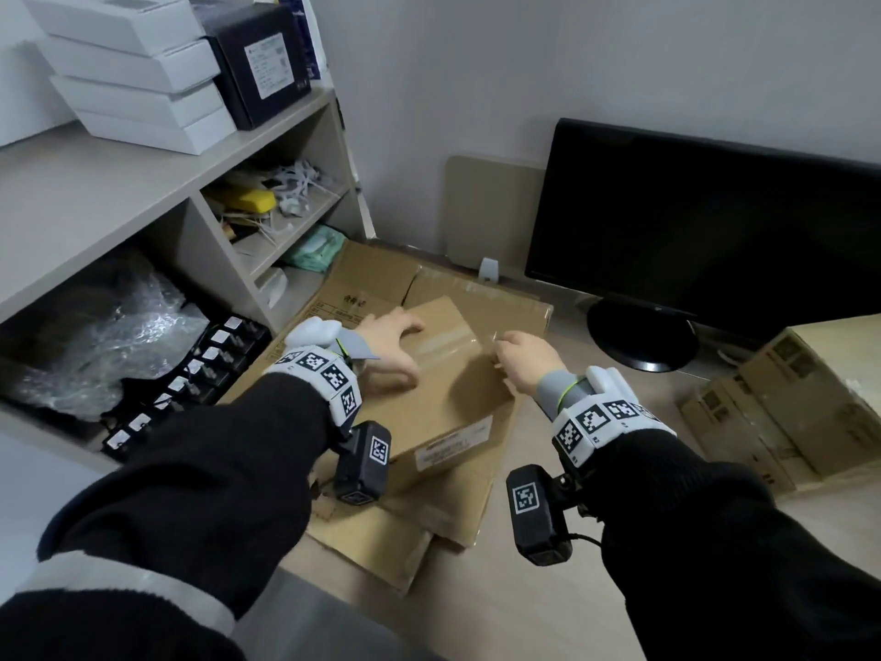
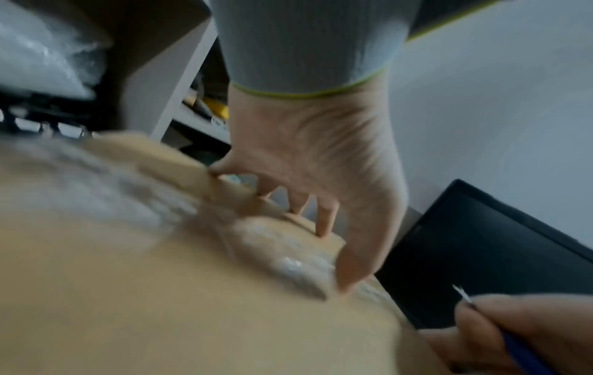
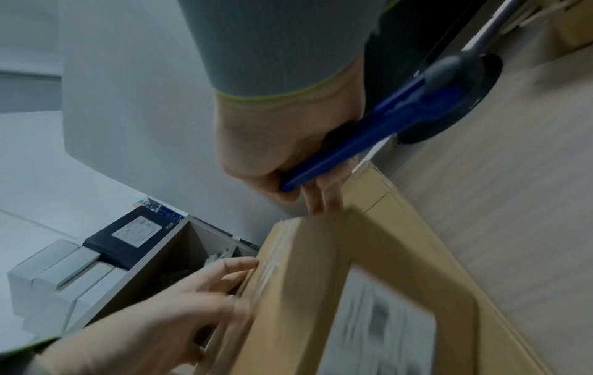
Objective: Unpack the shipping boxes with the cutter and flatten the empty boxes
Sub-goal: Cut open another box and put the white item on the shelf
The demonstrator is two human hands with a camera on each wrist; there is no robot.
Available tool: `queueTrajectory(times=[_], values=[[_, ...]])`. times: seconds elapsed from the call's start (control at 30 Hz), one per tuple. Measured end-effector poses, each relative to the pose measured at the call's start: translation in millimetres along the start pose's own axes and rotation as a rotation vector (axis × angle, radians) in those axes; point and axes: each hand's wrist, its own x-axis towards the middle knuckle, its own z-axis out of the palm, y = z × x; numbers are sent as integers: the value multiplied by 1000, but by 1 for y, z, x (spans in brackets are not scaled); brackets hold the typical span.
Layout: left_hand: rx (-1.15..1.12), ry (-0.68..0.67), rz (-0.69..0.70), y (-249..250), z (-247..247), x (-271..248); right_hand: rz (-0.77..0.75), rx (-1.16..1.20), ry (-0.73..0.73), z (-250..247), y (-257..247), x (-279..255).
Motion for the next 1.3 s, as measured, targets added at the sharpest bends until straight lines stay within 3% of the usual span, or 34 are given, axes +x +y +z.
queueTrajectory(times=[0.1,0.17,0.3,0.43,0.97,1.3], values=[[-127,114,-115,30,24,12,81,225,-175,2,10,-3],[-30,137,-183,50,39,17,79,210,-222,6,14,-7],[137,180,-170,65,47,26,83,163,-198,9,23,-4],[59,148,-171,65,42,25,101,161,-229,15,32,2],[41,102,-176,62,38,28,-14,83,-117,28,33,18],[52,99,-162,60,41,32,-23,34,-179,24,27,17]])
